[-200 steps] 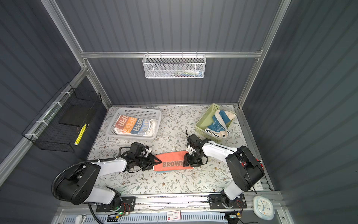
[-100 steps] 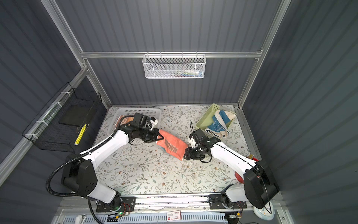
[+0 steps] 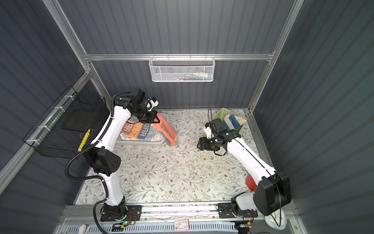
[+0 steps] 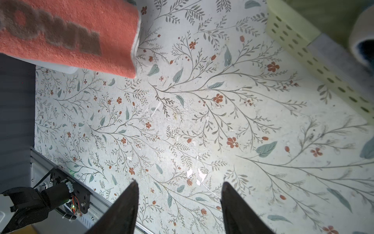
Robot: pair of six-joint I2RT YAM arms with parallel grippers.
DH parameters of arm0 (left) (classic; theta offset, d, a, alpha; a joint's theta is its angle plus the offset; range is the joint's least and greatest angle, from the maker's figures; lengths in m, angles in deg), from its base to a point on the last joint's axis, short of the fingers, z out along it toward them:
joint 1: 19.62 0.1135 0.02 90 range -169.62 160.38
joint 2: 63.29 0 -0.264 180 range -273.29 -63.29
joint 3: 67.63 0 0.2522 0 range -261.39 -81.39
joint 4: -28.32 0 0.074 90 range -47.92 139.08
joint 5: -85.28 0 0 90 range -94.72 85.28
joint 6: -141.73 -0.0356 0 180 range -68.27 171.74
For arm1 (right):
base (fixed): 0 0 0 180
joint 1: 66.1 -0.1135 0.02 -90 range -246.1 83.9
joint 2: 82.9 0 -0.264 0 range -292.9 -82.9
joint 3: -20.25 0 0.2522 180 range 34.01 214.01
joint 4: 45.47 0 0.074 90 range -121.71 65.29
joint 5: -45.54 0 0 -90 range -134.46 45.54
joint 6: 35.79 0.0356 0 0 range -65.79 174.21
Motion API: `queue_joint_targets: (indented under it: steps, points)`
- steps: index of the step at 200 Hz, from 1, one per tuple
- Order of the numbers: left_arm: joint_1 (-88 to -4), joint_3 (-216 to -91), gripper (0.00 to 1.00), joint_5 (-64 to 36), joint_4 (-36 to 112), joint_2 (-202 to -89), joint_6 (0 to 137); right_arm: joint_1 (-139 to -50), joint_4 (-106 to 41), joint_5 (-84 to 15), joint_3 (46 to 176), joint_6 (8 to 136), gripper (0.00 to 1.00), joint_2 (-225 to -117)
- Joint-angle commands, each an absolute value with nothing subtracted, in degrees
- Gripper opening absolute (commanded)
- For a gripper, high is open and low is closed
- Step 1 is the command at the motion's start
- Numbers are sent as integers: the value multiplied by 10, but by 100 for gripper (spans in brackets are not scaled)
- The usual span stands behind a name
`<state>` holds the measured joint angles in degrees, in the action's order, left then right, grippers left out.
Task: Fold and stack the towels
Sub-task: 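Place coral towel in white basket with left gripper while right gripper reaches green basket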
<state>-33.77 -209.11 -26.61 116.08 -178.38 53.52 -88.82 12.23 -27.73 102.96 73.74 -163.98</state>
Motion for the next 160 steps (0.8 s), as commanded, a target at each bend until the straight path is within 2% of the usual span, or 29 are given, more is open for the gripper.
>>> queue_joint_targets:
  steps: [1, 57, 132, 160]
  points:
    - [-305, -2141, 0, -230, 1236, -1819, 486, -879, 157, -267, 1066, 722, 65, -1665]
    - [-246, -2226, 0, -132, 1224, -1913, 453, -850, 206, -261, 1177, 691, 64, -1746]
    - [-191, -2195, 0, -121, 1172, -1936, 428, -826, 222, -259, 1212, 678, 63, -1790]
    - [-175, -2193, 0, -86, 1174, -1950, 422, -809, 244, -266, 1256, 666, 63, -1810]
